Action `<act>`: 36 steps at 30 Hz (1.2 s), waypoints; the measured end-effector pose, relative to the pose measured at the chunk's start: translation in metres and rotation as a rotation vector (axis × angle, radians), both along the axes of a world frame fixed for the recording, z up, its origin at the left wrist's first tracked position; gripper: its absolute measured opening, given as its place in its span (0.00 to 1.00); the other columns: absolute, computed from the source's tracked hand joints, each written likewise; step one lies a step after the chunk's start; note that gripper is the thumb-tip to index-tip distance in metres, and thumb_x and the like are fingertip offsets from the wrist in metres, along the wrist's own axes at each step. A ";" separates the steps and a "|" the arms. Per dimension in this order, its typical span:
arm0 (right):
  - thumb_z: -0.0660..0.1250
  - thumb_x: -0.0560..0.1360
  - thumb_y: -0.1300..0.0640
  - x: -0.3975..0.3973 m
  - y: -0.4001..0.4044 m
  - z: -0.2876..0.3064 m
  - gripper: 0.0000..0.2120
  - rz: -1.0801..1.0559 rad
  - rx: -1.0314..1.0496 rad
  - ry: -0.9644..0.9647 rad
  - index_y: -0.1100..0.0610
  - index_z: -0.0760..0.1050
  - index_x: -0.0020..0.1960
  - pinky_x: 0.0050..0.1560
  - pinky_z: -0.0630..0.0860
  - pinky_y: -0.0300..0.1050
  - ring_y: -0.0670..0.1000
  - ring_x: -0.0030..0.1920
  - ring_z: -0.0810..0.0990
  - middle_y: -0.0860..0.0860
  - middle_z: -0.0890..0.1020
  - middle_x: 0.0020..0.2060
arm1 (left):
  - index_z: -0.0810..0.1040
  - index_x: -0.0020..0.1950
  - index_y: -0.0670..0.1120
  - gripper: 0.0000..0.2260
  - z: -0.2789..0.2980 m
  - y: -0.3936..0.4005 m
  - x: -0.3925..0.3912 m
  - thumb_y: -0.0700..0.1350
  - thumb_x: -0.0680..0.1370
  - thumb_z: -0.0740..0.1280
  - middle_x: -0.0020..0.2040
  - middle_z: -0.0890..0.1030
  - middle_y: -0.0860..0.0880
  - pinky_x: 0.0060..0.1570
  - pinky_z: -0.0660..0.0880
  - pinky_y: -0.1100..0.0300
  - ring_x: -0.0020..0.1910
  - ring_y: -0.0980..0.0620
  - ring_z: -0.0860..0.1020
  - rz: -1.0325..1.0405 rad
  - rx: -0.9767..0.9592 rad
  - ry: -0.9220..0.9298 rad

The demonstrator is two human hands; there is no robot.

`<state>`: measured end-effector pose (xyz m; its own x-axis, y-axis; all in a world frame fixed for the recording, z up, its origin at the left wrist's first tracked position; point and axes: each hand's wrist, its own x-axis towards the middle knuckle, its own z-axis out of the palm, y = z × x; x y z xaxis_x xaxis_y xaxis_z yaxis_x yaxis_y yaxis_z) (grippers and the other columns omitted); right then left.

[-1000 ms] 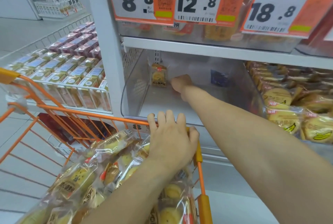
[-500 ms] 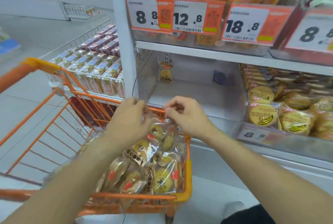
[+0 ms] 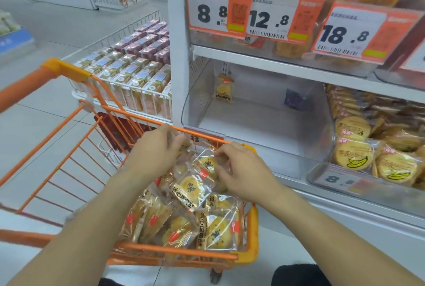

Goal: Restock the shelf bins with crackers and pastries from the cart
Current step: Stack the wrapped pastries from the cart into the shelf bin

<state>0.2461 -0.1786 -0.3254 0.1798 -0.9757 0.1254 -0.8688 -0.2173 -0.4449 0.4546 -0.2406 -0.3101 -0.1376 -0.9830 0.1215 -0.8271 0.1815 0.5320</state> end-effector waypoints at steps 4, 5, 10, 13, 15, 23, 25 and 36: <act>0.65 0.80 0.44 0.008 0.000 0.014 0.13 -0.085 0.026 -0.351 0.48 0.75 0.61 0.49 0.75 0.39 0.40 0.46 0.77 0.41 0.80 0.48 | 0.70 0.39 0.45 0.20 0.025 0.010 0.004 0.58 0.82 0.57 0.32 0.74 0.51 0.32 0.67 0.56 0.31 0.57 0.74 0.096 -0.014 0.317; 0.65 0.80 0.44 0.010 0.000 0.020 0.15 -0.089 0.067 -0.464 0.48 0.73 0.63 0.50 0.76 0.39 0.40 0.47 0.78 0.41 0.80 0.50 | 0.67 0.37 0.44 0.22 0.030 0.012 0.003 0.59 0.83 0.56 0.30 0.71 0.51 0.32 0.66 0.56 0.26 0.58 0.71 0.109 0.045 0.459; 0.71 0.75 0.50 0.013 -0.004 0.037 0.20 -0.044 0.462 -1.091 0.56 0.74 0.64 0.44 0.83 0.56 0.59 0.48 0.85 0.53 0.83 0.54 | 0.73 0.39 0.37 0.27 0.043 0.018 -0.016 0.60 0.82 0.56 0.28 0.69 0.46 0.31 0.67 0.63 0.25 0.52 0.68 -0.032 0.323 0.796; 0.73 0.74 0.57 0.003 -0.007 0.034 0.17 0.056 0.523 -1.216 0.63 0.77 0.60 0.36 0.82 0.49 0.57 0.43 0.83 0.59 0.83 0.50 | 0.71 0.49 0.31 0.33 0.038 0.017 -0.026 0.66 0.78 0.60 0.35 0.71 0.44 0.37 0.68 0.51 0.33 0.46 0.69 -0.140 0.344 0.826; 0.73 0.72 0.60 -0.008 -0.010 0.032 0.20 0.047 0.542 -1.282 0.65 0.75 0.63 0.36 0.80 0.45 0.56 0.43 0.82 0.60 0.83 0.51 | 0.76 0.44 0.37 0.27 0.036 0.015 -0.032 0.64 0.78 0.63 0.32 0.72 0.46 0.35 0.72 0.58 0.30 0.50 0.72 -0.120 0.316 0.853; 0.64 0.61 0.62 -0.046 -0.023 0.039 0.14 -0.248 0.271 -1.142 0.62 0.80 0.45 0.34 0.70 0.45 0.57 0.37 0.74 0.57 0.79 0.36 | 0.79 0.59 0.43 0.21 0.042 0.017 -0.048 0.55 0.72 0.72 0.49 0.85 0.42 0.47 0.82 0.48 0.47 0.42 0.85 -0.334 0.649 0.771; 0.67 0.63 0.62 -0.054 -0.022 0.041 0.11 -0.190 0.306 -1.074 0.60 0.82 0.45 0.37 0.70 0.48 0.57 0.38 0.76 0.59 0.80 0.37 | 0.78 0.61 0.42 0.24 0.042 0.019 -0.056 0.57 0.72 0.70 0.50 0.85 0.42 0.43 0.80 0.48 0.46 0.40 0.84 -0.409 0.761 0.750; 0.76 0.66 0.61 -0.054 -0.021 0.039 0.26 -0.232 0.319 -1.331 0.64 0.76 0.63 0.48 0.83 0.51 0.60 0.51 0.85 0.62 0.85 0.54 | 0.78 0.58 0.46 0.12 0.034 0.010 -0.087 0.50 0.78 0.69 0.51 0.85 0.50 0.54 0.78 0.56 0.50 0.54 0.83 -0.203 0.455 0.902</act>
<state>0.1924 -0.1996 -0.2866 -0.0663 -0.9850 -0.1595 0.2417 0.1392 -0.9603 0.3681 -0.2310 -0.2765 -0.3480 -0.9302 -0.1165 -0.0618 -0.1012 0.9929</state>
